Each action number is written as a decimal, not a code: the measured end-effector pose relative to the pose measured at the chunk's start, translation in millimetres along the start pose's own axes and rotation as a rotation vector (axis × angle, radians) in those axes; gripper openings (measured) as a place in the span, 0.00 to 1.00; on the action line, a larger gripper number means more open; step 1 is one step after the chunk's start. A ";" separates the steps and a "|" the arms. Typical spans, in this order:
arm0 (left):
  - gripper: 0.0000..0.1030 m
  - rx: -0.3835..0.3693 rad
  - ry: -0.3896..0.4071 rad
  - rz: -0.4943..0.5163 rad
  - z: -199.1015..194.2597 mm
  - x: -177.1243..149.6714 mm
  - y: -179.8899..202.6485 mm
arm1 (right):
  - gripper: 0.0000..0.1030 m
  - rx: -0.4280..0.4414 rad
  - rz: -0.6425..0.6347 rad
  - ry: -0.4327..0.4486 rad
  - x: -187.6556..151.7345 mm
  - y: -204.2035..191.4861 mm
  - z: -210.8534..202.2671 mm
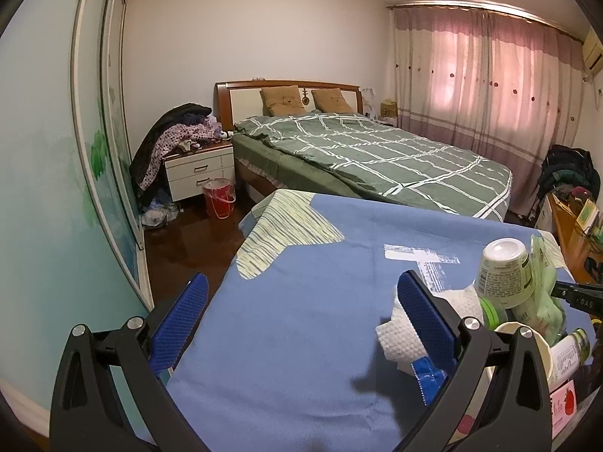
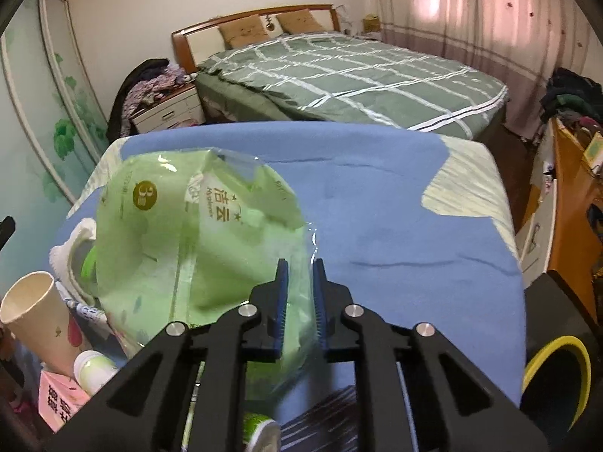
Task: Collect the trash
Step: 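Reach the right tool to the green plastic bag and grasp it, then carry the green bag over the yellow bin and release it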
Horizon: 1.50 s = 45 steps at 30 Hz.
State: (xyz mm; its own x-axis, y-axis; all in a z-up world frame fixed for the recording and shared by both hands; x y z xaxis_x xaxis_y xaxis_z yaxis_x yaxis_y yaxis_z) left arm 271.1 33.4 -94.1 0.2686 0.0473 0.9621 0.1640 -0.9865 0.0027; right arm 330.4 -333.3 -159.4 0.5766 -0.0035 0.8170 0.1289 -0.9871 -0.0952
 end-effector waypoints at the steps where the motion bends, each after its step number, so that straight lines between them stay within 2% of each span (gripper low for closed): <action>1: 0.96 -0.001 0.004 0.000 -0.7 0.5 0.1 | 0.09 -0.010 0.002 0.012 1.8 0.8 -3.2; 3: 0.96 -0.005 0.008 0.001 -3.8 1.1 1.3 | 0.04 -0.026 0.013 0.038 3.1 1.9 -11.7; 11: 0.96 -0.031 0.012 -0.004 -12.2 2.5 3.5 | 0.03 -0.113 0.052 0.201 29.0 19.5 -67.8; 15: 0.96 -0.044 0.016 0.000 -14.5 2.8 6.0 | 0.03 -0.176 0.085 0.263 31.2 36.7 -97.3; 19: 0.96 -0.064 0.021 0.000 -16.9 3.5 10.4 | 0.03 -0.253 0.146 0.300 20.0 64.8 -126.6; 24: 0.96 -0.095 0.034 0.016 -22.5 5.3 18.8 | 0.03 -0.439 0.261 0.329 -15.3 118.6 -164.7; 27: 0.96 -0.107 0.044 0.025 -26.7 3.9 26.2 | 0.03 -0.576 0.333 0.323 -43.3 153.0 -180.2; 34: 0.96 -0.131 0.057 0.024 -29.3 6.1 28.8 | 0.03 -0.778 0.455 0.292 -81.2 207.0 -192.7; 37: 0.96 -0.141 0.061 0.027 -30.6 5.3 30.9 | 0.03 -0.840 0.486 0.262 -95.4 226.7 -194.6; 43: 0.96 -0.169 0.051 0.032 -33.3 3.1 36.5 | 0.04 -0.932 0.505 0.203 -117.5 237.3 -195.6; 44: 0.96 -0.179 0.045 0.025 -34.5 2.7 37.6 | 0.11 -0.946 0.501 0.195 -119.0 237.9 -194.9; 45: 0.96 -0.187 0.042 0.019 -36.3 2.1 37.4 | 0.25 -0.958 0.499 0.189 -120.5 239.1 -194.5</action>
State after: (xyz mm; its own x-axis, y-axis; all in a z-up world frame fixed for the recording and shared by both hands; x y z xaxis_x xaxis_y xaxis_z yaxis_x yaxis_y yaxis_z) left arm 243.3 -9.0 -82.1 0.2298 0.0258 0.9729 -0.0207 -0.9993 0.0314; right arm 134.9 -600.1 -170.0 0.2462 -0.3816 0.8909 -0.8124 -0.5826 -0.0250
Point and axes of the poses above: each gripper's, at about its wrist camera, not at the fingertips, and z roughly the way its jaws point, y to its right, x to its top, the point moved 3 cm from there along z, roughly the way its jaws point, and after that the axes turned 14 degrees about y, right-handed, at the moved point
